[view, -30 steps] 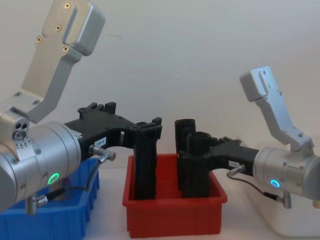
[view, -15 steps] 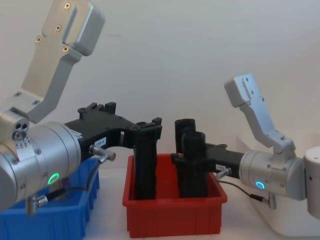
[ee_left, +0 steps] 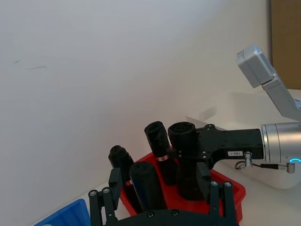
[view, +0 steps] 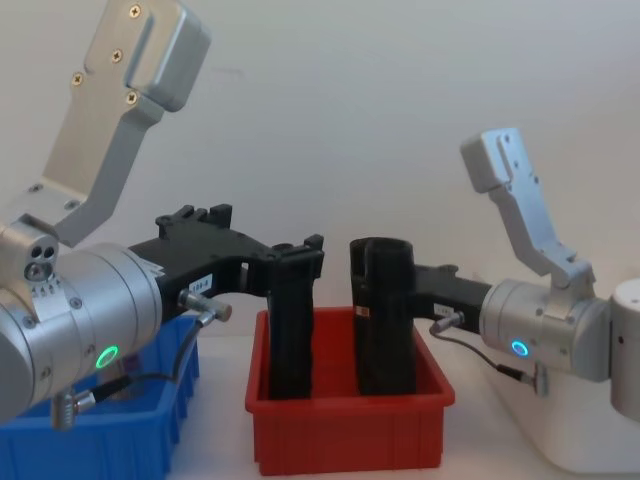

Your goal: Pick the cotton swabs from the blue box and place them into the white box.

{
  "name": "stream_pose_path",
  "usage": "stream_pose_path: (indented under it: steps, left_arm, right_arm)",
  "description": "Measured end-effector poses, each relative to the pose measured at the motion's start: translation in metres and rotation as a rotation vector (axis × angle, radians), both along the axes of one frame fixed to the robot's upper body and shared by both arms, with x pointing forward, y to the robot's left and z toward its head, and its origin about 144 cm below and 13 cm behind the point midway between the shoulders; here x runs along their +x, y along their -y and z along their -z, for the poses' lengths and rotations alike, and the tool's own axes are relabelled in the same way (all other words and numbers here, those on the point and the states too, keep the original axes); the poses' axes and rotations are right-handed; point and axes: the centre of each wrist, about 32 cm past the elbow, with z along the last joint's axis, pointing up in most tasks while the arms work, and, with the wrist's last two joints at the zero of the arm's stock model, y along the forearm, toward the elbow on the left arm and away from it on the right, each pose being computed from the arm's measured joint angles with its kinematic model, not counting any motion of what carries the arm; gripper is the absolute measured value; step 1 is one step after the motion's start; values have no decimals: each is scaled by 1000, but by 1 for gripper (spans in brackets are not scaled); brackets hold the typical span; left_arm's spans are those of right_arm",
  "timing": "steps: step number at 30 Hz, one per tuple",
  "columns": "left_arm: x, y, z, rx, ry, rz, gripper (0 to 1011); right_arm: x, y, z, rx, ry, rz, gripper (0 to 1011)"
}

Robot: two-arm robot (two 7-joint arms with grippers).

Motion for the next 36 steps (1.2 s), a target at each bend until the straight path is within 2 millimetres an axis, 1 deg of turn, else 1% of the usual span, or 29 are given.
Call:
stream_pose_path:
  steps: [7, 16, 25, 36]
  left_arm:
    - [0, 0, 0, 0, 0, 0, 1004]
    - [0, 0, 0, 0, 0, 0, 1004]
    - [0, 0, 0, 0, 0, 0, 1004]
    - [0, 0, 0, 0, 0, 0, 1004]
  right_arm:
    - [-6, 3, -11, 39, 42, 22, 381]
    - [-24, 13, -34, 90, 110, 75, 342]
    - [-39, 22, -49, 101, 152, 157, 341]
    - [-51, 35, -59, 86, 176, 297, 341]
